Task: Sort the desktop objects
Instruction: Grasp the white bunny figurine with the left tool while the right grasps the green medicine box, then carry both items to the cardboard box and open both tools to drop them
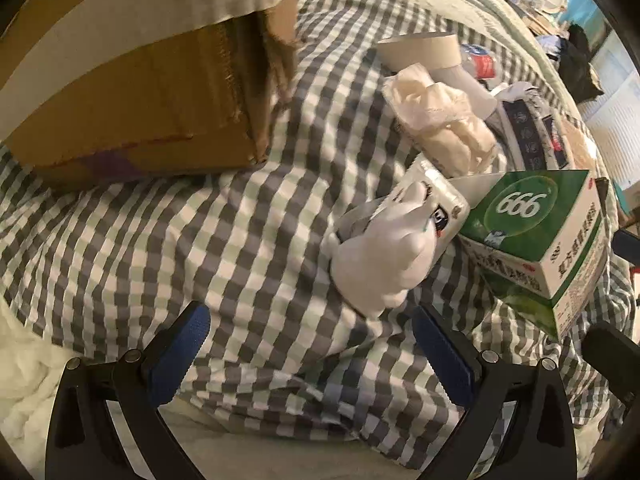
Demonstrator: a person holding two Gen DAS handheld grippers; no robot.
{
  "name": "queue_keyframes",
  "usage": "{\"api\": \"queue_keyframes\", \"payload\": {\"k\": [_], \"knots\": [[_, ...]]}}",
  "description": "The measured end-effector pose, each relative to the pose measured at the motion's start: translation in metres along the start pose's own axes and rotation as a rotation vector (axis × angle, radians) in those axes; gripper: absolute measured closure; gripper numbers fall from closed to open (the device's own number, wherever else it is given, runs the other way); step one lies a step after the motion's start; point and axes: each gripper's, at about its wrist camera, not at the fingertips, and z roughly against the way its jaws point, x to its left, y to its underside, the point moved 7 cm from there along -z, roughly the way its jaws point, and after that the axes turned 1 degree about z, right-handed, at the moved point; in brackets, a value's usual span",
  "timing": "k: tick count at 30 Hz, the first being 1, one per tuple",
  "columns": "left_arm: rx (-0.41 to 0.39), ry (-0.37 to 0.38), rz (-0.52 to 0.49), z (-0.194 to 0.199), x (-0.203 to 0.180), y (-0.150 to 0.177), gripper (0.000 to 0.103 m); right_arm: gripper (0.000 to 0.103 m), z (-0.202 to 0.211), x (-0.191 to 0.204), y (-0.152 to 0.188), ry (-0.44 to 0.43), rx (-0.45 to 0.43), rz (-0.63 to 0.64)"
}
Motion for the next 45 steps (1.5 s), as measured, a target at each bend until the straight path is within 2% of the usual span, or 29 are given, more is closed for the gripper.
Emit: {"api": "queue_keyframes", "payload": {"k": [3, 5, 9, 10, 11, 14, 15, 17, 18, 19, 21, 23, 29, 31, 32, 33, 34, 35, 36, 38, 40, 42, 43, 45], "knots": [[-0.022, 0.007, -0.082, -0.001, -0.003, -0.001, 0.000, 0.000, -0.010, -0.003, 0.001, 0.004, 0.025, -0.008], [-0.030, 0.042, -0.211, -0.004, -0.005, 0.000, 0.000, 0.000, -0.018, -0.004, 0.001, 0.016, 0.040, -0.005], [-0.032, 0.057, -0.251, -0.014, -0.004, 0.002, 0.000, 0.000, -0.034, -0.009, 0.004, 0.073, 0.074, 0.018], [-0.029, 0.092, -0.301, -0.015, -0.005, 0.003, 0.000, 0.000, -0.038, -0.011, 0.005, 0.073, 0.083, 0.006], [-0.028, 0.111, -0.299, -0.016, -0.006, 0.003, 0.000, 0.005, -0.040, -0.014, 0.005, 0.065, 0.094, -0.004], [-0.008, 0.173, -0.347, -0.018, -0.009, 0.004, 0.000, 0.006, -0.049, -0.022, 0.008, 0.063, 0.137, -0.018], [-0.001, 0.213, -0.402, -0.017, -0.010, 0.005, 0.002, 0.006, -0.051, -0.025, 0.009, 0.063, 0.153, -0.024], [0.002, 0.250, -0.434, -0.017, -0.009, 0.005, 0.009, 0.007, -0.054, -0.028, 0.011, 0.059, 0.166, -0.041], [0.008, 0.270, -0.483, -0.016, -0.009, 0.006, 0.017, 0.010, -0.054, -0.029, 0.011, 0.060, 0.175, -0.048], [0.013, 0.287, -0.552, -0.015, -0.010, 0.009, 0.029, 0.010, -0.053, -0.034, 0.014, 0.142, 0.204, -0.305], [0.013, 0.290, -0.585, -0.015, -0.005, 0.011, 0.042, 0.012, -0.051, -0.036, 0.014, 0.136, 0.208, -0.319], [0.017, 0.305, -0.606, -0.011, 0.000, 0.012, 0.045, 0.012, -0.048, -0.039, 0.011, 0.136, 0.205, -0.330], [0.078, 0.359, -0.585, 0.005, 0.029, 0.005, 0.046, 0.013, -0.021, -0.047, -0.003, 0.122, 0.162, -0.381], [0.120, 0.362, -0.660, 0.013, 0.034, 0.004, 0.046, 0.013, -0.007, -0.046, -0.012, 0.113, 0.134, -0.389], [0.142, 0.334, -0.674, 0.018, 0.025, 0.007, 0.046, 0.013, -0.004, -0.043, -0.018, 0.118, 0.125, -0.388], [0.155, 0.327, -0.672, 0.025, 0.007, 0.010, 0.046, 0.013, 0.003, -0.047, -0.022, 0.163, 0.131, -0.439], [0.164, 0.338, -0.664, 0.033, 0.018, 0.006, 0.046, 0.013, 0.011, -0.043, -0.028, 0.168, 0.117, -0.439], [0.176, 0.365, -0.701, 0.041, 0.023, 0.004, 0.046, 0.013, 0.015, -0.044, -0.034, 0.173, 0.107, -0.440], [0.196, 0.413, -0.796, 0.049, 0.028, 0.005, 0.046, 0.013, 0.025, -0.039, -0.037, 0.182, 0.094, -0.443], [0.180, 0.434, -0.777, 0.072, 0.022, -0.007, 0.046, 0.013, 0.043, -0.036, -0.047, 0.199, 0.076, -0.444], [0.152, 0.449, -0.772, 0.093, -0.006, -0.008, 0.046, 0.013, 0.060, -0.028, -0.065, 0.205, 0.064, -0.432], [0.111, 0.474, -0.775, 0.118, -0.014, -0.010, 0.046, 0.013, 0.086, -0.022, -0.079, 0.219, 0.041, -0.416], [0.085, 0.480, -0.785, 0.129, -0.033, -0.025, 0.046, 0.013, 0.097, -0.018, -0.086, 0.223, 0.025, -0.406], [0.040, 0.489, -0.793, 0.149, -0.038, -0.040, 0.046, 0.013, 0.119, -0.015, -0.106, 0.238, -0.015, -0.389]]}}
